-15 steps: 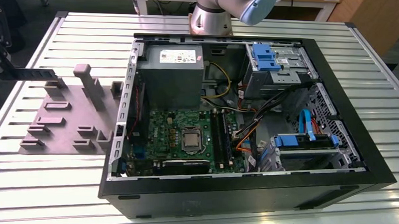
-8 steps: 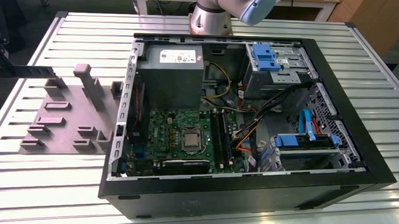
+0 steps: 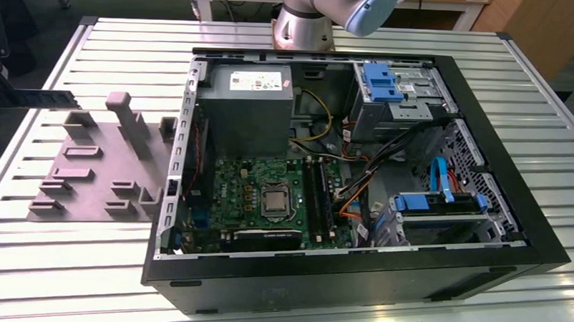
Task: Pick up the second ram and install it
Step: 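Pick up the second ram and move it above second insertion slot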
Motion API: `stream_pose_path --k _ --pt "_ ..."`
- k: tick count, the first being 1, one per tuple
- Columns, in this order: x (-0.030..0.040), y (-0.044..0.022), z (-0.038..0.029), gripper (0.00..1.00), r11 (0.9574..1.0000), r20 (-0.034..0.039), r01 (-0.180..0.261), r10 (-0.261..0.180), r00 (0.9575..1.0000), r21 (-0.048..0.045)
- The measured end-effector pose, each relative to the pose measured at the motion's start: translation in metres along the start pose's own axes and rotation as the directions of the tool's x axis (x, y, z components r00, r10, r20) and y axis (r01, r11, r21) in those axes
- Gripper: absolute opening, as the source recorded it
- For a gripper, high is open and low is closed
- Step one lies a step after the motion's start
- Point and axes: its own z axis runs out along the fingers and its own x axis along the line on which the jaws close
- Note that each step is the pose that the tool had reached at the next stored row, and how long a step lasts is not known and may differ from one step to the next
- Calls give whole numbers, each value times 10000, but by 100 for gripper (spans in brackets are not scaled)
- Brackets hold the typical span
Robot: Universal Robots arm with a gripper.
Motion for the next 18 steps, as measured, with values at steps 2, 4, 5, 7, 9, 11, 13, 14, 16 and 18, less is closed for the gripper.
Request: stream_pose_path --k 2,4,5,7,9,11,13,14,16,18 --pt "0 0 -27 14 10000 0 0 0 10000 0" --pt "-1 -1 -56 14 10000 1 0 0 10000 1" --pt "-2 -1 -73 14 10000 1 0 0 10000 1" --pt "-3 -1 -113 14 10000 0 0 0 10000 0" --pt "-6 -1 -148 14 10000 0 0 0 10000 0" --pt "-7 -2 -175 14 10000 1 1 -1 10000 1" --pt "-8 -2 -209 14 10000 -2 0 0 10000 1" --pt "-9 -2 -227 14 10000 -4 0 0 10000 0" --pt "-9 -3 -260 14 10000 -5 0 0 10000 -1" --pt "-9 -2 -277 14 10000 -7 0 0 10000 2"
